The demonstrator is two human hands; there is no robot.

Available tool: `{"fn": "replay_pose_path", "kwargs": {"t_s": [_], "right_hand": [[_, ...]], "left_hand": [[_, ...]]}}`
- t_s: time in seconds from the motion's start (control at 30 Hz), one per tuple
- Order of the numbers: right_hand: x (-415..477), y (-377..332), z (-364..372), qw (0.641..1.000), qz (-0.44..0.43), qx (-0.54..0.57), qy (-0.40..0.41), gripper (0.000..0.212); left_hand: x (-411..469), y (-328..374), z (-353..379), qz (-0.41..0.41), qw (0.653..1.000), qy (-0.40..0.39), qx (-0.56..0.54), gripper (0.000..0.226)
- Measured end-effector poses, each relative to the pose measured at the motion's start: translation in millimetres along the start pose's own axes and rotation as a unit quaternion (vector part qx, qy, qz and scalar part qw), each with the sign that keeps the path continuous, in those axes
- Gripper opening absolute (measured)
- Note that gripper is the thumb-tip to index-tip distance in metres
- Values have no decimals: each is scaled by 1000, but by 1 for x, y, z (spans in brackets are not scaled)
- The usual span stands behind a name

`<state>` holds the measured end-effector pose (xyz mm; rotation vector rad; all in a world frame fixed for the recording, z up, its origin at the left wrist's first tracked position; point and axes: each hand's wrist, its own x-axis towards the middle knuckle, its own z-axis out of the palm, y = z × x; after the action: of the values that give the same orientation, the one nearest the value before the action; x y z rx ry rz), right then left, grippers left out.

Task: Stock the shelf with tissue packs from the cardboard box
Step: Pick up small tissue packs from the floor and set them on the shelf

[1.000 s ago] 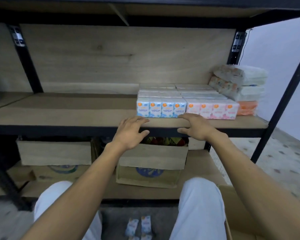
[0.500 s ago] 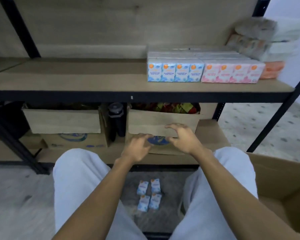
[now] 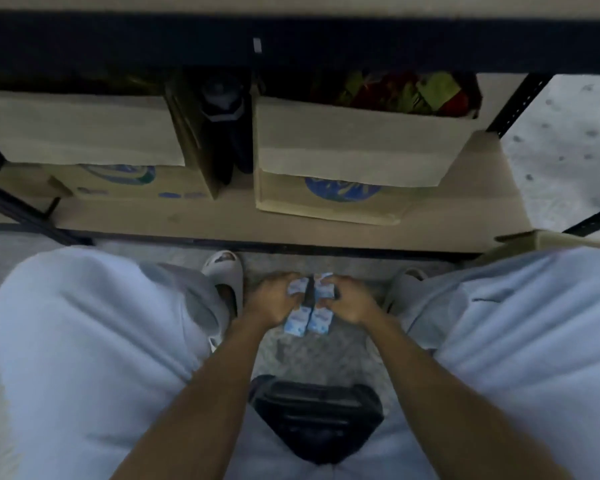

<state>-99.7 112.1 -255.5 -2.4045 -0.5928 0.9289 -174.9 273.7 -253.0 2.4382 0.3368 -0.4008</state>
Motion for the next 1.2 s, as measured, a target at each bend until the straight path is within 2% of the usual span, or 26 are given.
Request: {"fn": "replay_pose_path", "kwargs": {"t_s": [0.1, 0.2, 0.3, 0.37, 0.6, 0.77, 0.87, 0.93, 1.0, 1.07, 1.1, 1.17, 1.2], "right_hand": [[10, 20, 30, 997, 54, 48, -22, 36], [14, 31, 51, 996, 72, 47, -23, 47], [16, 39, 72, 992, 92, 75, -34, 43], [19, 49, 88, 986, 123, 115, -18, 49], [35, 54, 117, 965, 177, 192, 15, 45], [51, 52, 131, 957, 207, 199, 35, 55], [57, 54, 137, 964, 209, 153, 54, 60], [60, 61, 144, 972, 179, 125, 89, 57], [61, 64, 146, 968, 179, 145, 100, 48], [61, 61, 141, 958, 171, 167, 157, 26], [62, 60, 140, 933, 185, 256, 175, 20], [63, 65, 142, 896, 199, 353, 183, 27], [65, 65, 142, 880, 206, 398, 157, 31]], "left_hand": [[6, -25, 24, -35, 999, -20, -15, 39], [9, -41, 44, -76, 996, -40, -26, 45], [13, -52, 63, -90, 993, -51, -48, 48], [15, -59, 76, -93, 991, -58, -78, 48], [24, -74, 109, -125, 982, -80, -116, 50], [38, -73, 118, -91, 988, -79, -101, 54], [41, -78, 123, -88, 989, -74, -95, 56], [40, -81, 127, -94, 989, -56, -97, 56], [38, -81, 129, -103, 987, -49, -109, 58], [37, -79, 132, -108, 985, -48, -122, 65], [37, -80, 133, -108, 985, -39, -126, 66], [38, -80, 135, -115, 984, -27, -136, 67], [38, -78, 134, -120, 982, -27, -141, 68]]}}
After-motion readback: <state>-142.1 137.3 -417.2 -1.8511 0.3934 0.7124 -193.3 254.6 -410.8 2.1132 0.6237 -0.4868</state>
